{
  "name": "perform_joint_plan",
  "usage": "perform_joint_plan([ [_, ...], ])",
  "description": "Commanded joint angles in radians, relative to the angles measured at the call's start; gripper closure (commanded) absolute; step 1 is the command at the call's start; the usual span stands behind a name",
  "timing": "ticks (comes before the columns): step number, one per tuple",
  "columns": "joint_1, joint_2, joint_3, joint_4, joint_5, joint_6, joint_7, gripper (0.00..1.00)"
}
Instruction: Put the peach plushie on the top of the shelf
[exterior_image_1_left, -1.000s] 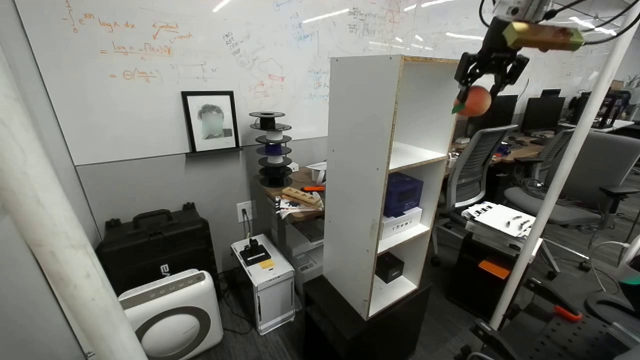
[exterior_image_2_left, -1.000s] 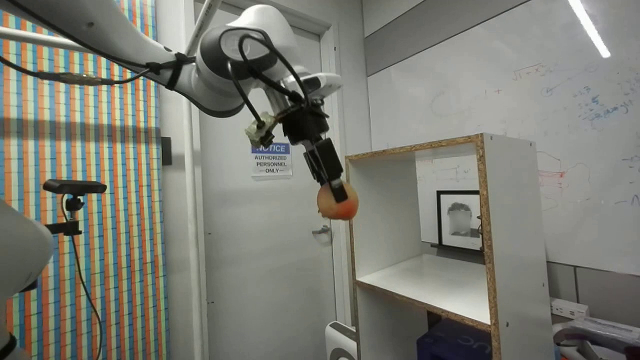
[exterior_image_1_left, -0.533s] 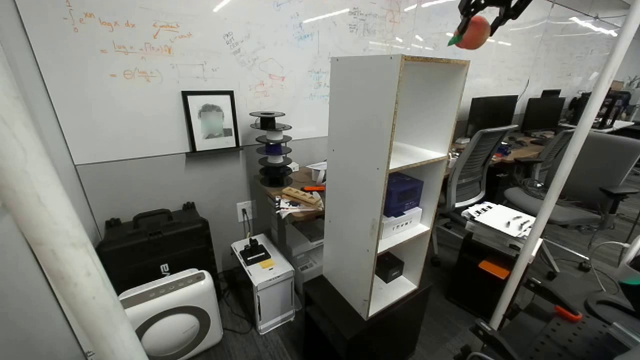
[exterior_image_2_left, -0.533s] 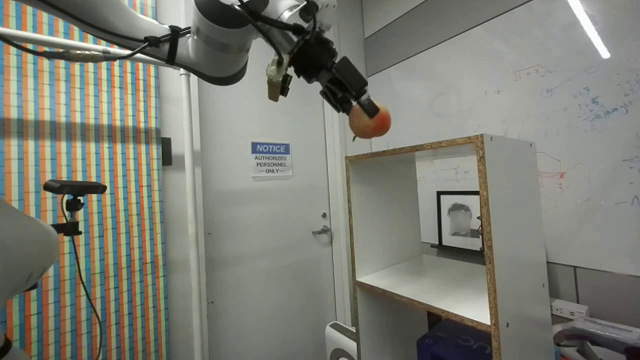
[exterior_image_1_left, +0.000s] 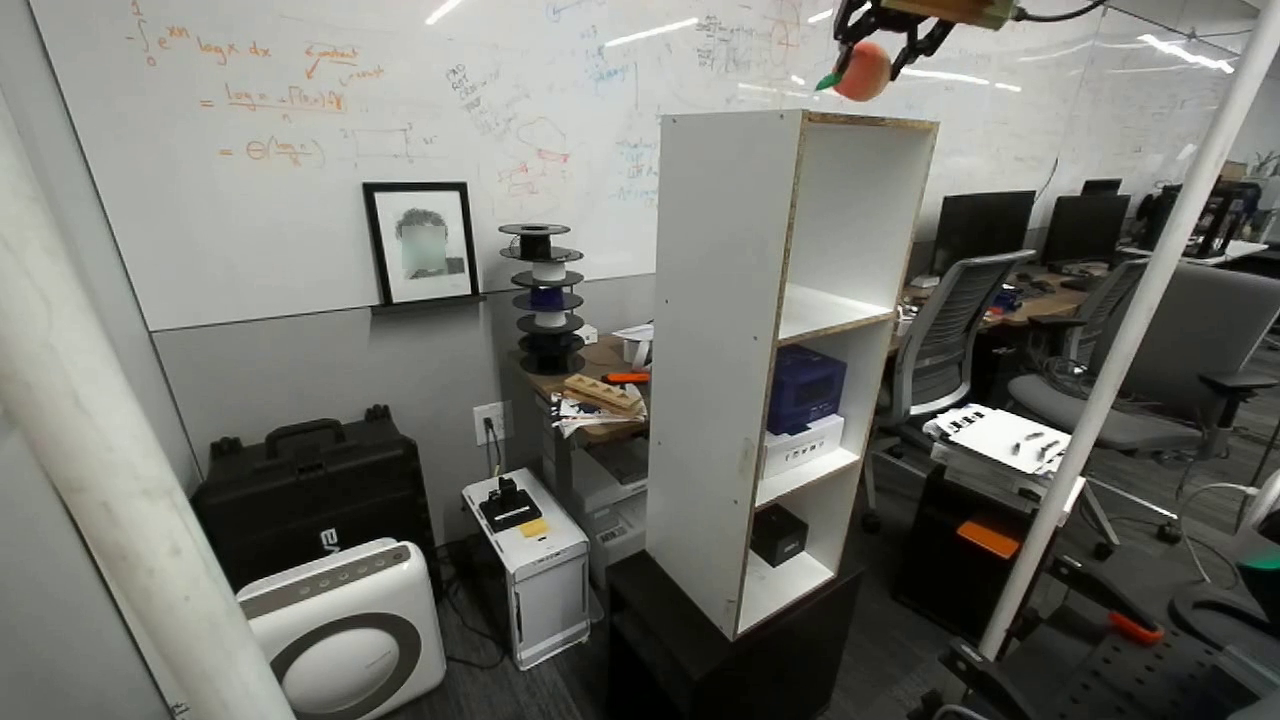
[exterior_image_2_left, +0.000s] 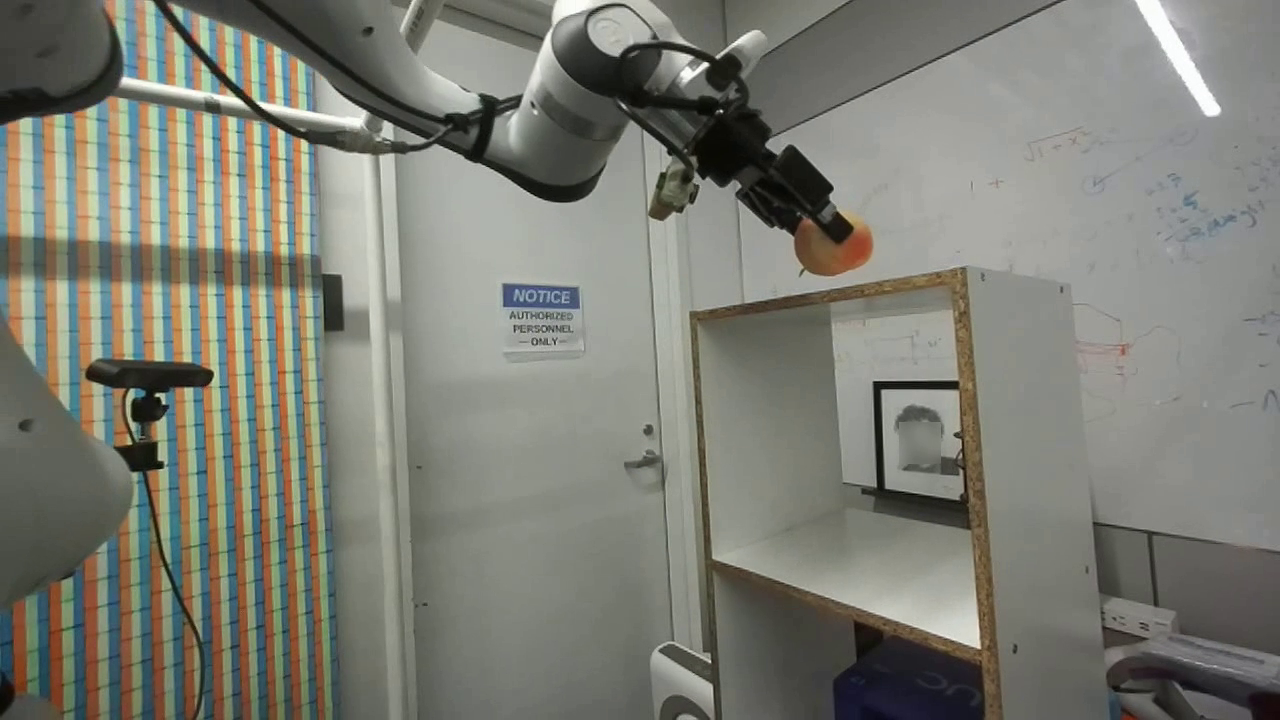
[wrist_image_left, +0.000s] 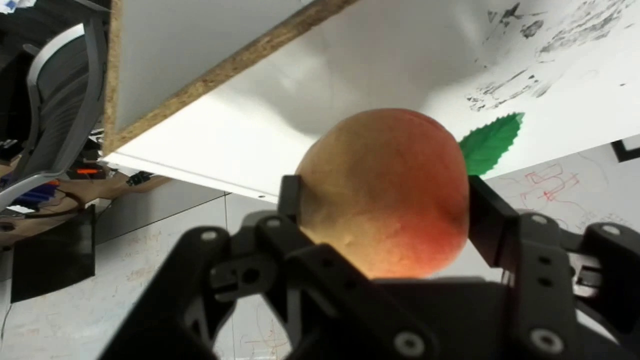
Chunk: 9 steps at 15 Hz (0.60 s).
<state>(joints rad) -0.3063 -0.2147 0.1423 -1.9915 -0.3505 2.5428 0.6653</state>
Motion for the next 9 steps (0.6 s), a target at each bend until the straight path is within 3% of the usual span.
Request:
perform_joint_plan([
  [1, 0.055, 0.137, -0.025, 0.153, -0.055, -0.026, 0.067, 0.48],
  [2, 0.074, 0.156, -0.039, 0.172, -0.053, -0.034, 0.066, 0.48],
  [3, 0.093, 0.158, -0.053, 0.180, -0.039, -0.043, 0.056, 0.06],
  [5, 0.126, 0.155, -0.080, 0.186, 0.005, -0.057, 0.026, 0.00],
  [9, 0.185, 0.044, -0.109, 0.124, 0.122, -0.126, -0.088, 0.00],
])
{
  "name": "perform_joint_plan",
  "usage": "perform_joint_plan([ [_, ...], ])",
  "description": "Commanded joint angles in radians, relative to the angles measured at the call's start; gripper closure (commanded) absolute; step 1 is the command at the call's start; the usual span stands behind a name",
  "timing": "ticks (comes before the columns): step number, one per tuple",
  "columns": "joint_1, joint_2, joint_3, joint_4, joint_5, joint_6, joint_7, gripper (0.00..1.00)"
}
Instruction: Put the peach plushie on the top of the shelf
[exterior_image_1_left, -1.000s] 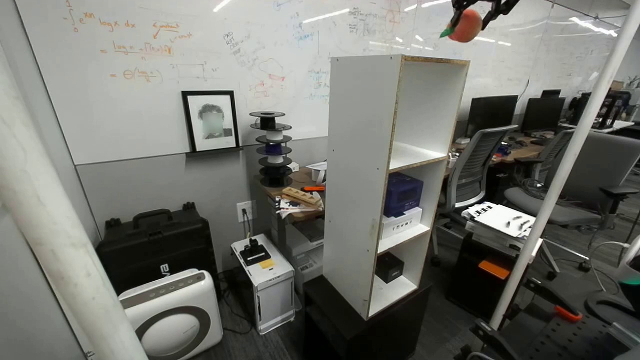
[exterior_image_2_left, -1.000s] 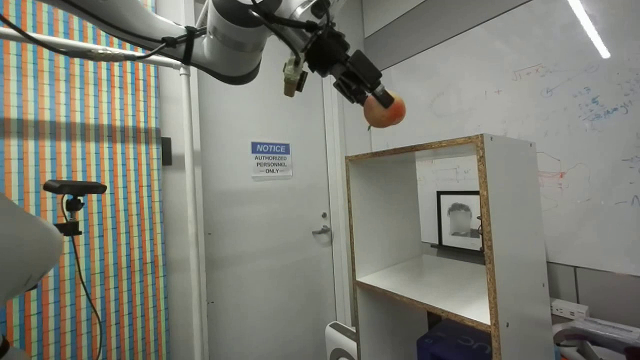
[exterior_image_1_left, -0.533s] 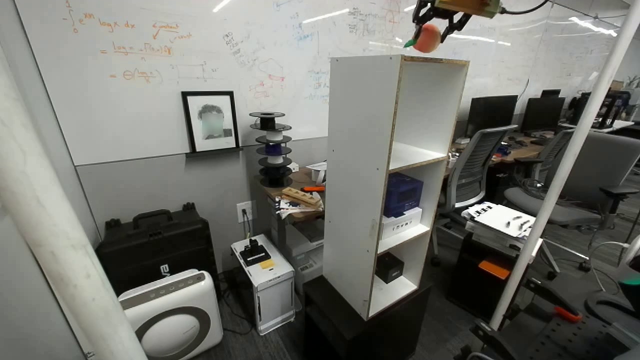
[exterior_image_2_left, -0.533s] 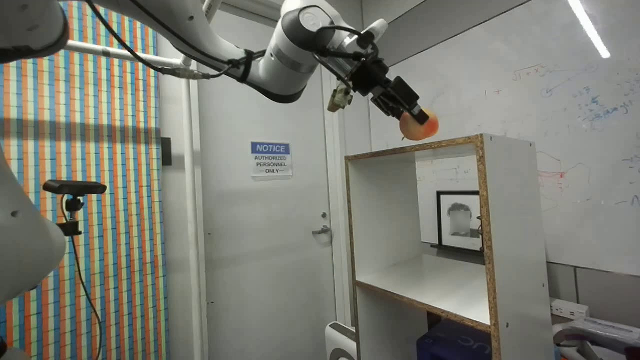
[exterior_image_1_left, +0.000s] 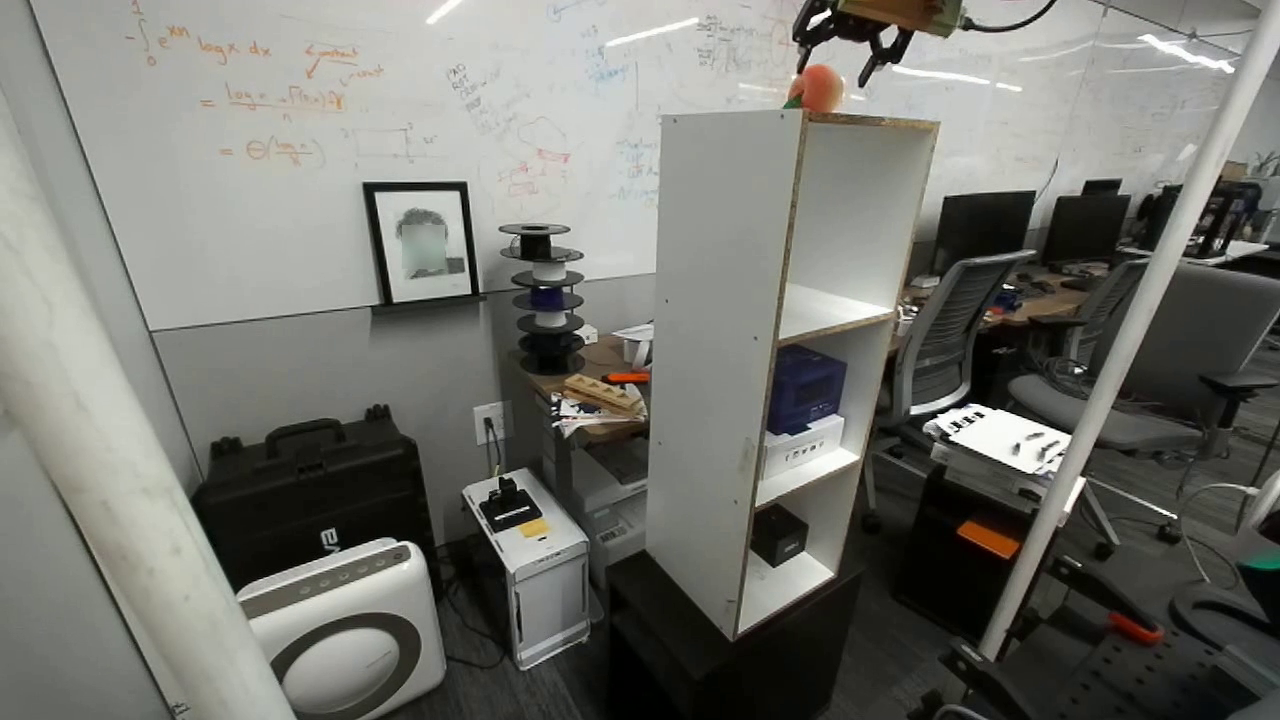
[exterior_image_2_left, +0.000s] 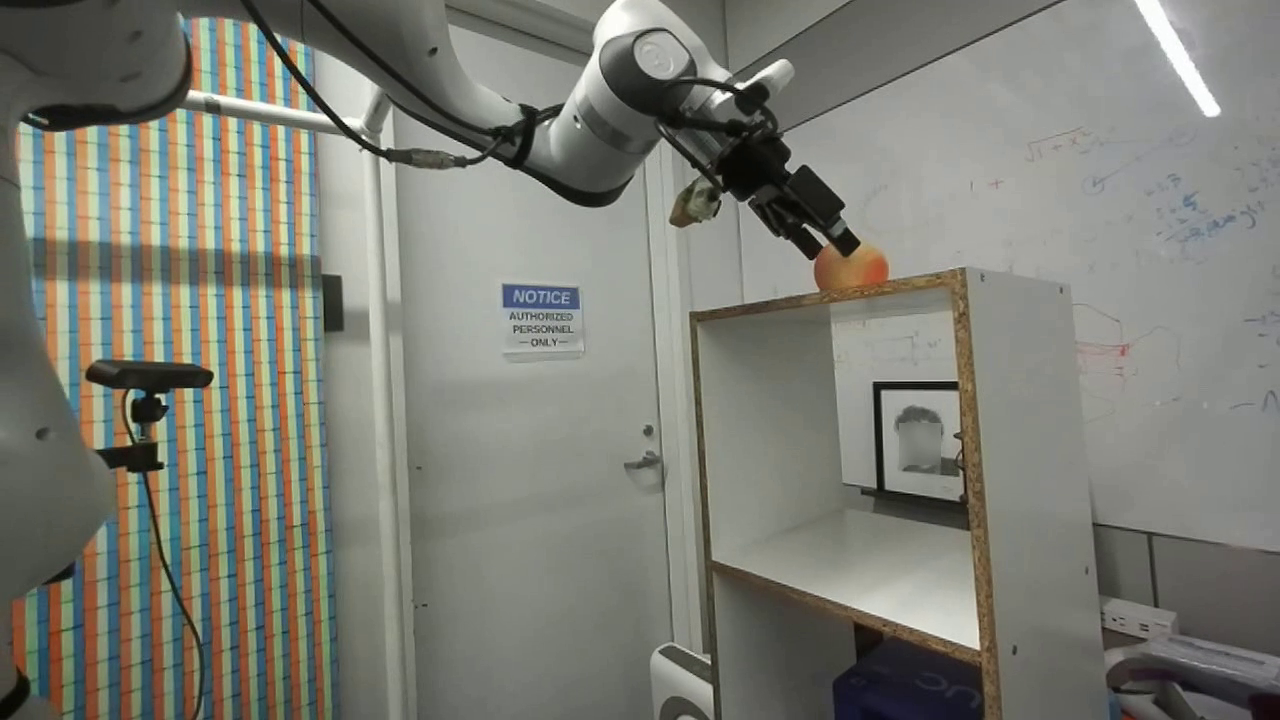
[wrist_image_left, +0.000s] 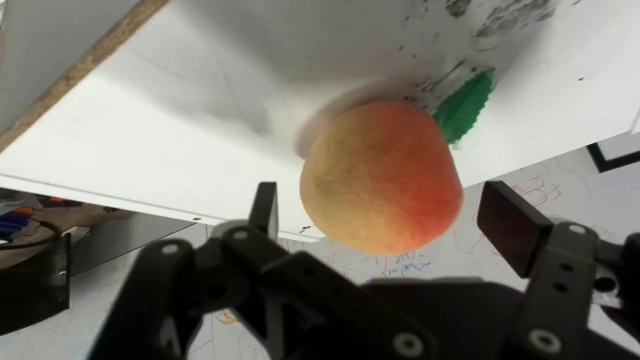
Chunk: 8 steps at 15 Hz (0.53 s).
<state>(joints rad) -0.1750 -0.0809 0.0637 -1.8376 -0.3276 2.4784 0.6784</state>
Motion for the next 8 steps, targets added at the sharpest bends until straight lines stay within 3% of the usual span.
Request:
perform_joint_plan([
  [1, 0.068, -0.124, -0.036, -0.052, 0.158, -0.092, -0.159, 0.00],
  [5, 0.125, -0.319, -0.069, -0.182, 0.382, -0.332, -0.396, 0.00],
  [8, 0.142, -0.453, -0.101, -0.278, 0.459, -0.556, -0.504, 0.00],
])
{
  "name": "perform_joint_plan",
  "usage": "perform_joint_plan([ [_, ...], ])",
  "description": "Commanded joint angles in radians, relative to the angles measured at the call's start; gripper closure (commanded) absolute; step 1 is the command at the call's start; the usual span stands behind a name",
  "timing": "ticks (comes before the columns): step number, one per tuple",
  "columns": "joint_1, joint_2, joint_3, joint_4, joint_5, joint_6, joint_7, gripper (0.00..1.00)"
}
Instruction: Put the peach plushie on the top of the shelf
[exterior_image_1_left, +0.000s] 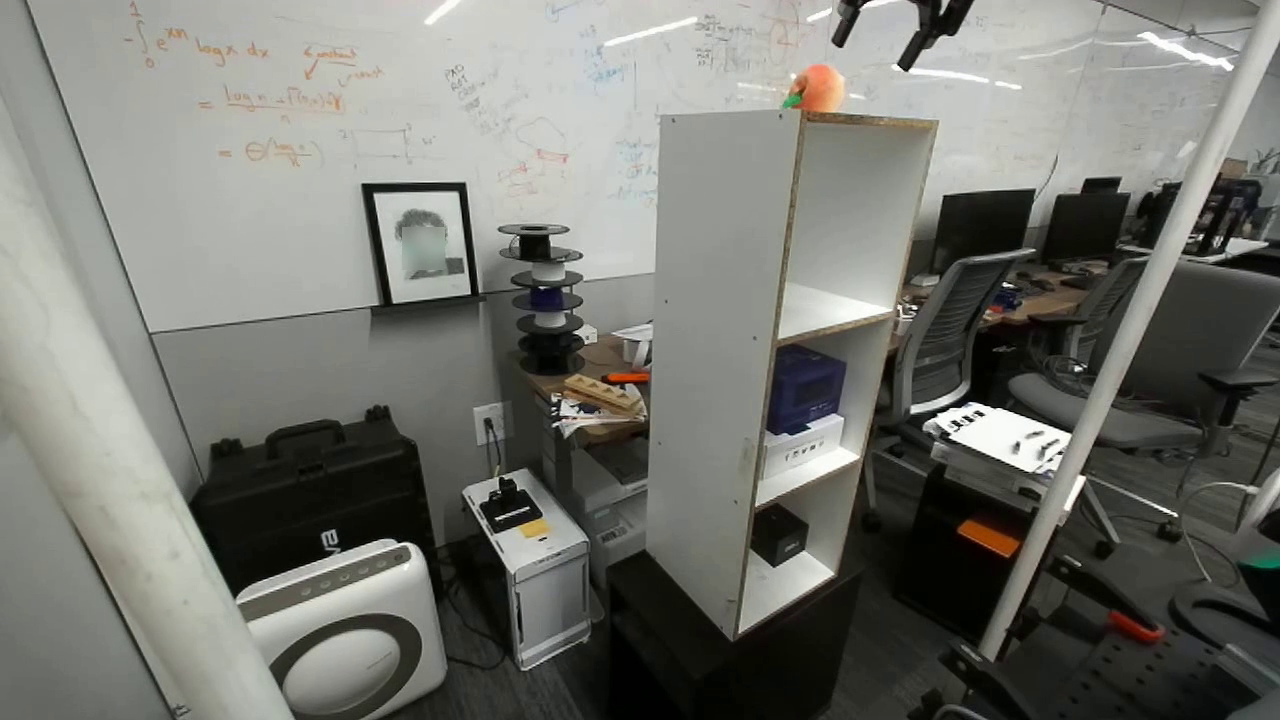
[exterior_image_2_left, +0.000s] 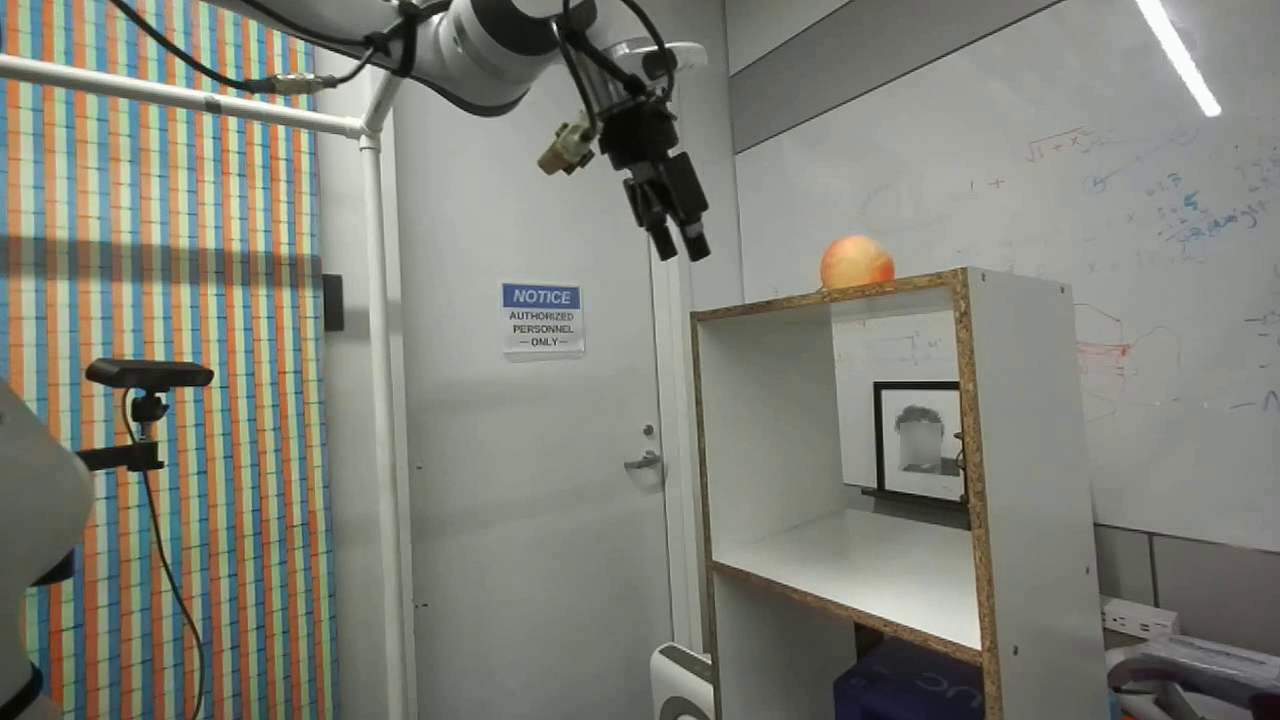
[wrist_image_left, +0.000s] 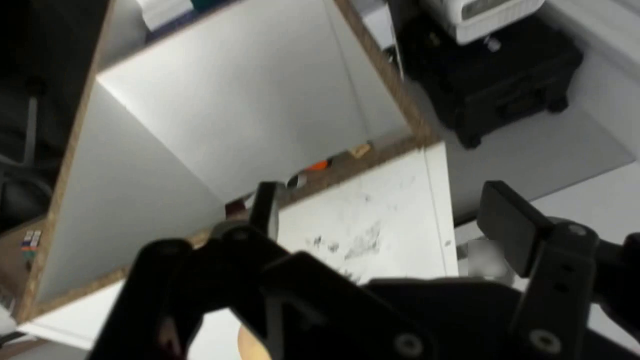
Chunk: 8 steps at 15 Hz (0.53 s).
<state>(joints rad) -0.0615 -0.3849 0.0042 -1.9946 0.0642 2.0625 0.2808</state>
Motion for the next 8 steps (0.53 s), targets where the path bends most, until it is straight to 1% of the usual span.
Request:
perform_joint_plan([
  [1, 0.025, -0.185, -0.046, -0.150, 0.062, -0.224, -0.126, 0.00],
  [4, 0.006, -0.257, -0.067, -0.240, 0.031, -0.435, -0.189, 0.00],
  [6, -0.006, -0.274, -0.088, -0.292, 0.012, -0.553, -0.228, 0.00],
  [7, -0.006, -0.240, -0.067, -0.240, 0.028, -0.494, -0.187, 0.00],
  [8, -0.010, -0.250, -0.076, -0.268, 0.024, -0.526, -0.202, 0.00],
])
